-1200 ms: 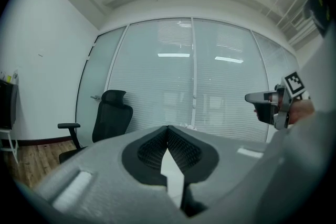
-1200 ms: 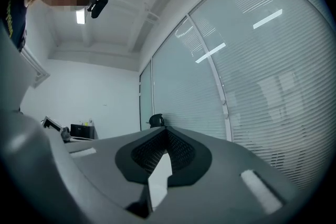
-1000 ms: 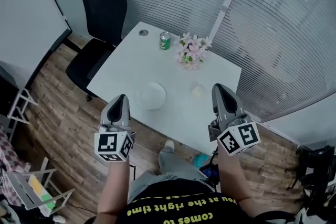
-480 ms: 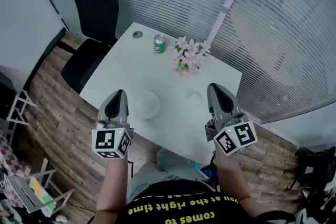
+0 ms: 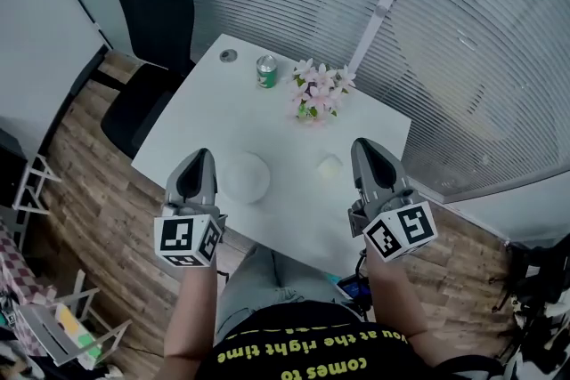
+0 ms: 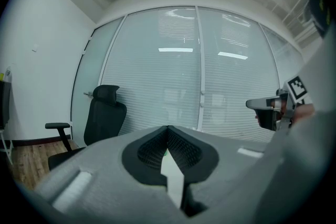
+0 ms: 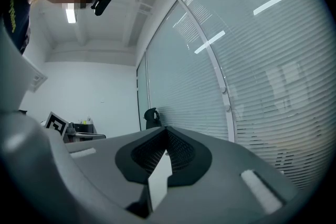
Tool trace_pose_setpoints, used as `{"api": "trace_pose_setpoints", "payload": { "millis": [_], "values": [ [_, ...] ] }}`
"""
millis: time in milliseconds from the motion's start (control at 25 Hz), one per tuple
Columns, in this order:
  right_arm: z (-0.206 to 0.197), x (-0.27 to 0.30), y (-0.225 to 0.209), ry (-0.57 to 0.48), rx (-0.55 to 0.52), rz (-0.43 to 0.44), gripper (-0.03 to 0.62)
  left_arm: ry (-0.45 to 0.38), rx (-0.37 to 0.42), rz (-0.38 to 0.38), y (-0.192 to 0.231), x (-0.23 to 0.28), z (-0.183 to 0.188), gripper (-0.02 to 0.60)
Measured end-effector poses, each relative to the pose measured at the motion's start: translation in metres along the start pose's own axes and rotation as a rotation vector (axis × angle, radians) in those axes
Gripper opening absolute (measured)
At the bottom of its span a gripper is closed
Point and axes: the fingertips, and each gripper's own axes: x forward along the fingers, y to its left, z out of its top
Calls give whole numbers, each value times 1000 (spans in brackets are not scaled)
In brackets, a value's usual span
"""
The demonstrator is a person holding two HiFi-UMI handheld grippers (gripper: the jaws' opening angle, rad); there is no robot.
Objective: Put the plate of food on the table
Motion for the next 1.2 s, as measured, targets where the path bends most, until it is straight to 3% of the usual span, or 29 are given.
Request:
{"api": "trace_pose_setpoints", "payload": {
  "millis": [360, 1200],
  "values": [
    [4, -11, -19, -6, -20, -98, 6, 4, -2, -57, 0, 9, -6, 0],
    [-20, -8, -24, 31, -4, -141, 6, 41, 7, -79, 4, 21, -22, 0]
  ]
}}
